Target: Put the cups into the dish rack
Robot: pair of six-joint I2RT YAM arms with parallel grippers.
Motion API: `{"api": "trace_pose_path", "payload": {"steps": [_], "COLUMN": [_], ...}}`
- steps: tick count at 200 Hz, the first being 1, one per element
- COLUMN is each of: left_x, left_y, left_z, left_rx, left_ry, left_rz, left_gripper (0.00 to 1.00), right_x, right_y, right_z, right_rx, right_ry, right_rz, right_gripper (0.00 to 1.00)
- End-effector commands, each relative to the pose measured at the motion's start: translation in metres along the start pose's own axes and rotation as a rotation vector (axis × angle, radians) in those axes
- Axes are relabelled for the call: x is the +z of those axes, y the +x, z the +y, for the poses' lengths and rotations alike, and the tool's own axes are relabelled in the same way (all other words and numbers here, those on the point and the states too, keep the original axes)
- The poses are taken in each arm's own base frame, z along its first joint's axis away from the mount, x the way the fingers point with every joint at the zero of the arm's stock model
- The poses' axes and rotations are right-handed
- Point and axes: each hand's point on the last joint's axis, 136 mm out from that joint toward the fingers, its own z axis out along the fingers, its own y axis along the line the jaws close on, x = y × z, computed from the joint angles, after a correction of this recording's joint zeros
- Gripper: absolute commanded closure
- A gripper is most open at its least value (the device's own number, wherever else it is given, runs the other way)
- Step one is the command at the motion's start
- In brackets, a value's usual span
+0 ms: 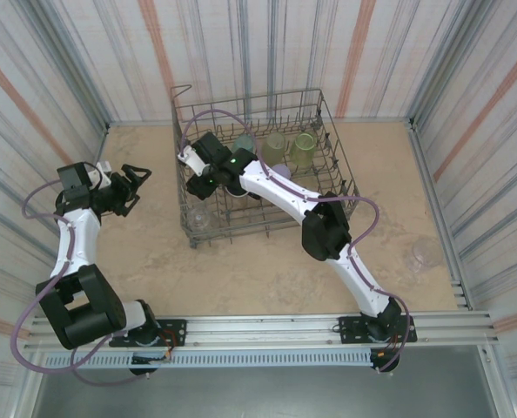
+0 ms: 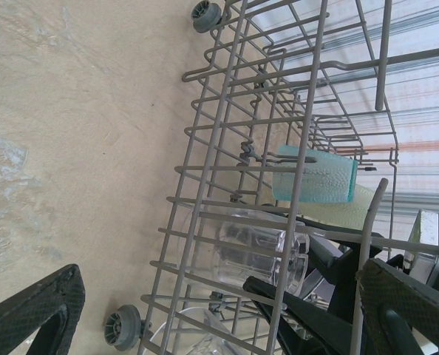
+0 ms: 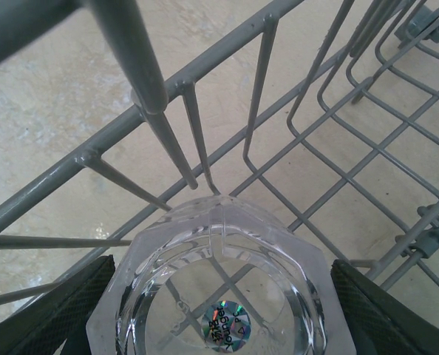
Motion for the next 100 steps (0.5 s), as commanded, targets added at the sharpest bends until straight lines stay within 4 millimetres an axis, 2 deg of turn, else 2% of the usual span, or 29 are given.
{"api": "trace_pose_path", "payload": {"steps": [1,37,58,67,79,100], "left_x": [-0.003,-0.003,-0.003,-0.003,-0.003,-0.002], "left_y": [0.003,0.003,0.003,0.002,0.002,0.003], "left_z": [-0.003,-0.002,-0.002,-0.002,-0.002,-0.002], "left_rx": [-0.003,-0.007,-0.007,-0.01,-0.01,-0.011], "left_ry": [0.026,0.025,0.027,0.025,0.026,0.027], "left_rz": [0.005,0.007,0.006,0.005,0.004,0.006], "left_gripper": [0.01,0.01,0.01,0.01,0.01,0.01], "right_x": [-0.002,0.005,0.008,0.009,0.008,0.007], "right_y": [0.005,0.022,0.032,0.036,0.038,0.037], "right_z": [0.02,0.018,0.015,0.014,0.012,0.015], "right_rx": [-0.026,-0.064,-0.076,-0.077,-0.07,-0.044], "right_ry": [-0.024,0.037,0.074,0.087,0.1,0.077], "right_rz": [0.034,0.105,0.145,0.162,0.172,0.168], "right_gripper": [0.38,0.36,0.3,0.24,0.17,0.11]}}
